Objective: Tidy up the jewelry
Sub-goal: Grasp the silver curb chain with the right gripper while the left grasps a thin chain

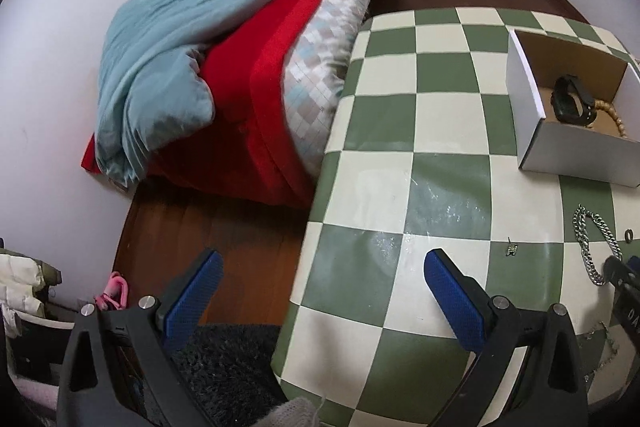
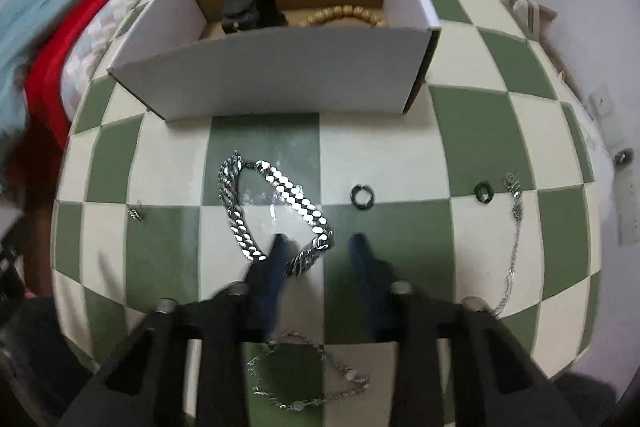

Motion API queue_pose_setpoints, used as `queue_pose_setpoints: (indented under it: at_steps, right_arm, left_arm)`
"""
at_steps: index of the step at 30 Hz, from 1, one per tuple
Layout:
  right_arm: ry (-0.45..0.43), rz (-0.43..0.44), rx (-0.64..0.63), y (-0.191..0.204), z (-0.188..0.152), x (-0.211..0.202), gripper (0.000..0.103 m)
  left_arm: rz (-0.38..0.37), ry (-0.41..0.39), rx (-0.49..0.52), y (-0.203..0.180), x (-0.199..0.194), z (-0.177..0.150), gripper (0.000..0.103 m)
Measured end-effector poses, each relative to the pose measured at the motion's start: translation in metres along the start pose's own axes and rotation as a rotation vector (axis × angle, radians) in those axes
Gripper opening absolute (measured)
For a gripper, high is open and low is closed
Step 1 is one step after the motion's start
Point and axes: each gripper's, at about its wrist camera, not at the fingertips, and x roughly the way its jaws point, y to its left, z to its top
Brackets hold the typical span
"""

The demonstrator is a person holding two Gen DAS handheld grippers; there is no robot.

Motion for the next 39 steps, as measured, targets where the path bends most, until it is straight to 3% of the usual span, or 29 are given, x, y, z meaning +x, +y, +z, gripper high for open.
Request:
queue_pose_setpoints:
  at_steps: [2,9,15,22,24,26,28,30,32,35,39]
  right_arm:
    - [0.006,0.008,-0.009,-0.006,-0.001,0.001,0.005]
    - [0.054,0.037,-0.005,-0.052,-0.011,-0.011,0.004]
    - [0.040,0.056,0.063,-0.089,-0.029,-0.028,0.004]
    - [0.032,0.077,0.176,-0.132,-0.044,-0.037,0.004]
    - [0.030,0.080,0.195,-0.138,-0.047,-0.037,0.004]
    - [0.028,0.081,0.210,-0.143,-0.048,-0.038,0.004]
    - [0.027,0.082,0.221,-0.147,-0.050,-0.039,0.004]
    - [0.026,0.084,0.229,-0.151,-0.051,-0.039,0.004]
    - [0.025,0.086,0.238,-0.153,-0.052,-0.039,0.004]
    - [0.023,0.095,0.248,-0.154,-0.052,-0.040,0.004]
    - [0.010,0.107,0.247,-0.151,-0.050,-0.044,0.004]
  left_arm:
    - [-0.022,0.010,0.013,-0.006,0.001,0.000,0.103]
    - [-0.210,0.055,0.118,-0.053,-0.017,-0.023,0.102]
    - [-0.397,0.056,0.308,-0.119,-0.051,-0.056,0.102]
    - [-0.467,0.008,0.492,-0.176,-0.080,-0.086,0.102]
    - [-0.461,0.004,0.526,-0.189,-0.081,-0.093,0.094]
    - [-0.458,0.016,0.546,-0.198,-0.078,-0.096,0.075]
    - [-0.469,0.003,0.538,-0.201,-0.079,-0.098,0.068]
    - [-0.490,-0.003,0.540,-0.204,-0.081,-0.097,0.050]
    - [-0.523,0.005,0.538,-0.206,-0.083,-0.097,0.010]
    - [-0.518,0.012,0.543,-0.209,-0.084,-0.096,0.002]
    - [-0.510,0.017,0.517,-0.202,-0.080,-0.094,0.001]
